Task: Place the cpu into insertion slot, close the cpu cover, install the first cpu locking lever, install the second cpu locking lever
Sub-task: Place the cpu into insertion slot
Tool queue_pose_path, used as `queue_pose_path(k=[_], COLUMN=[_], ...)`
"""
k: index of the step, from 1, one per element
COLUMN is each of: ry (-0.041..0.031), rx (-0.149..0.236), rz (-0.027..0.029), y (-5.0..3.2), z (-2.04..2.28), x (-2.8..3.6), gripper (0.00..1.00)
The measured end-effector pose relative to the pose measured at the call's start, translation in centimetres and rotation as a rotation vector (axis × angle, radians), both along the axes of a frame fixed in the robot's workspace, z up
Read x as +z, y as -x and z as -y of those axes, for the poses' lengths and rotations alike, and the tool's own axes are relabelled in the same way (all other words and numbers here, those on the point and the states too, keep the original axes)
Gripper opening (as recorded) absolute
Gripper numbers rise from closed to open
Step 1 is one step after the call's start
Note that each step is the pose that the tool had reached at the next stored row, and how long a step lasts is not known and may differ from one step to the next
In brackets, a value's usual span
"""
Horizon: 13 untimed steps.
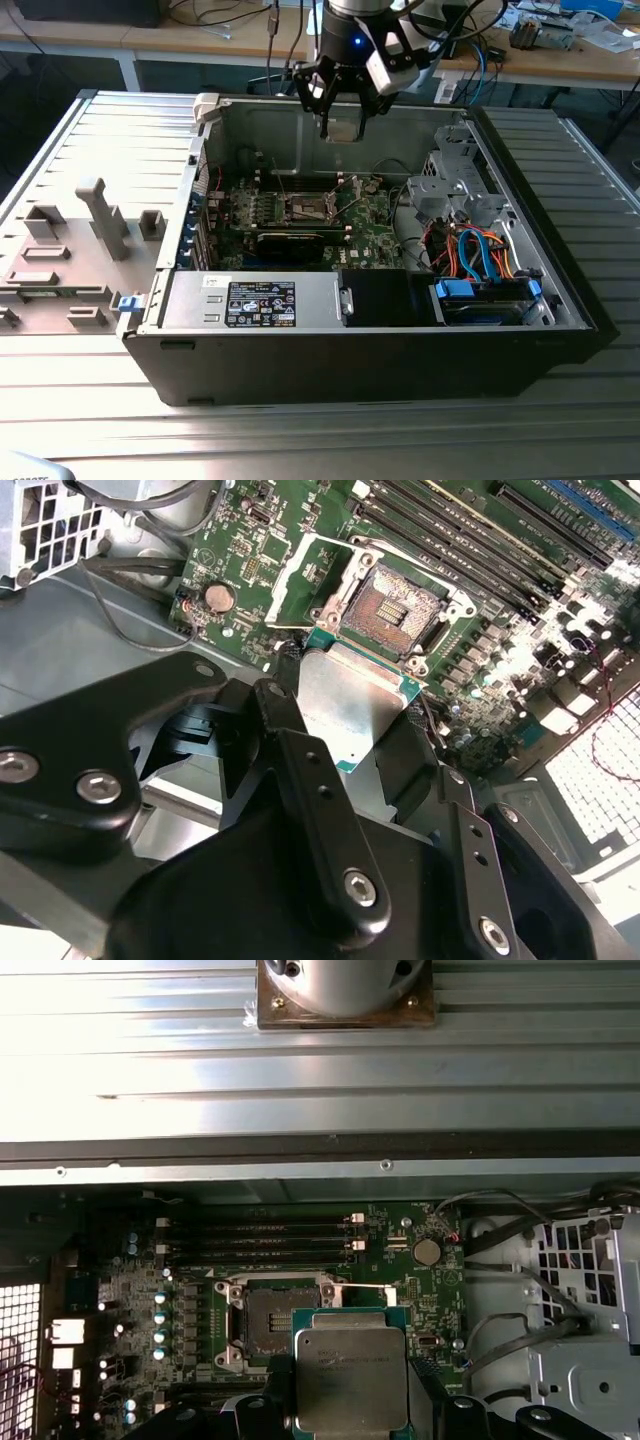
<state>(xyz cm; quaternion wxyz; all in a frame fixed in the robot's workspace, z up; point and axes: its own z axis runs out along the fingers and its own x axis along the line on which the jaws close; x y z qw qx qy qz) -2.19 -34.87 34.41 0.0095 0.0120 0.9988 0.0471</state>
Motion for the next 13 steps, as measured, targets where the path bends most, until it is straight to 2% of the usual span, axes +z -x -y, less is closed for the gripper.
queue_pose_path(k=[13], ry=[0.0001], rx=[0.0], rz=[0.0], y=[0.0], z=[0.0], x=[-0.27], gripper=[0.54])
